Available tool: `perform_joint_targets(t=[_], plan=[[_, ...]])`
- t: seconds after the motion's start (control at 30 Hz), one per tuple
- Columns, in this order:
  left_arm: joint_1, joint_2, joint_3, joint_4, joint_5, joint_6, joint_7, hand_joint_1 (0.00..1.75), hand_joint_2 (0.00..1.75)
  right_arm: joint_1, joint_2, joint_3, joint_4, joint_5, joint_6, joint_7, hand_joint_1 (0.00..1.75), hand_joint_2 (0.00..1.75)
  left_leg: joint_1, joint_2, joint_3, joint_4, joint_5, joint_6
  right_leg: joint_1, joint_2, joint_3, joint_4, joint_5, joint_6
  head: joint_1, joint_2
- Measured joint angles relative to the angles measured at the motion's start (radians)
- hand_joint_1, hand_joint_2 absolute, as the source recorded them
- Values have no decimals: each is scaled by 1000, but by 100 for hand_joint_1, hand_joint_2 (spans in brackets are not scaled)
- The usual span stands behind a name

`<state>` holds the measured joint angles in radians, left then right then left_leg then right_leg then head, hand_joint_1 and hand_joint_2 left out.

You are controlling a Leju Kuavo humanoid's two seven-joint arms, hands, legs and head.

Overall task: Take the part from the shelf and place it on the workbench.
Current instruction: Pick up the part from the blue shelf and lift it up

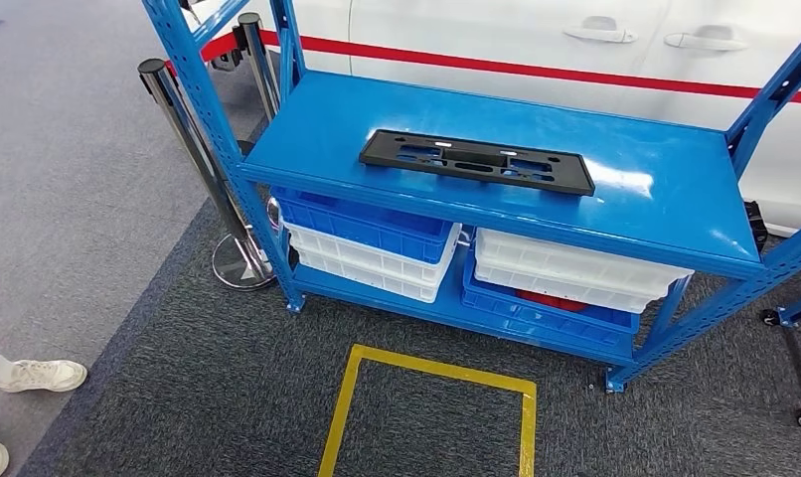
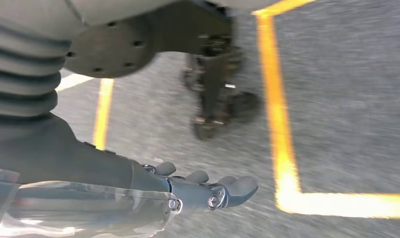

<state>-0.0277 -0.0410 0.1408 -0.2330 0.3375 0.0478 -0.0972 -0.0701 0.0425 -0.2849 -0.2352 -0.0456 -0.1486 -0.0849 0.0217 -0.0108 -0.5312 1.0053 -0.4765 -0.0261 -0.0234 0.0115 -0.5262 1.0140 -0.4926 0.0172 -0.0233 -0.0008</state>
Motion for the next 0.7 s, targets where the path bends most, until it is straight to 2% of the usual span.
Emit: perform_joint_targets(t=[0.13,0.27,0.4,0.5,0.6,0.7], plan=[[-6,-5,10,10,-1,-6,-4,0,0,-54,0,-12,1,25,-17,-116,0,0,0,0,0,0,0,0,0,1,0,0,1,1,0,0],[-8,-7,16,14,-8,-15,-14,0,0,-126,0,-31,-9,27,11,-258,0,175,0,1,0,0,1,1,0,1,0,0,1,2,0,0],[-10,-10,19,18,-23,-17,-28,0,0,-199,5,-55,-57,18,111,-472,0,175,0,1,0,1,2,1,-1,1,0,0,2,2,0,0],[-12,-12,21,19,-32,-14,-33,0,0,-220,33,-53,-188,9,250,-586,0,175,0,0,2,1,3,1,-1,1,-1,1,2,2,0,0],[-12,-13,24,21,-37,-14,-43,0,0,-187,88,-6,-468,-57,445,-605,0,175,0,0,2,1,3,1,0,0,-1,1,2,2,0,0],[-12,-14,25,23,-48,-10,-53,0,0,-128,127,110,-786,-165,578,-595,0,175,0,0,1,1,3,1,0,0,-2,1,2,2,0,0]])
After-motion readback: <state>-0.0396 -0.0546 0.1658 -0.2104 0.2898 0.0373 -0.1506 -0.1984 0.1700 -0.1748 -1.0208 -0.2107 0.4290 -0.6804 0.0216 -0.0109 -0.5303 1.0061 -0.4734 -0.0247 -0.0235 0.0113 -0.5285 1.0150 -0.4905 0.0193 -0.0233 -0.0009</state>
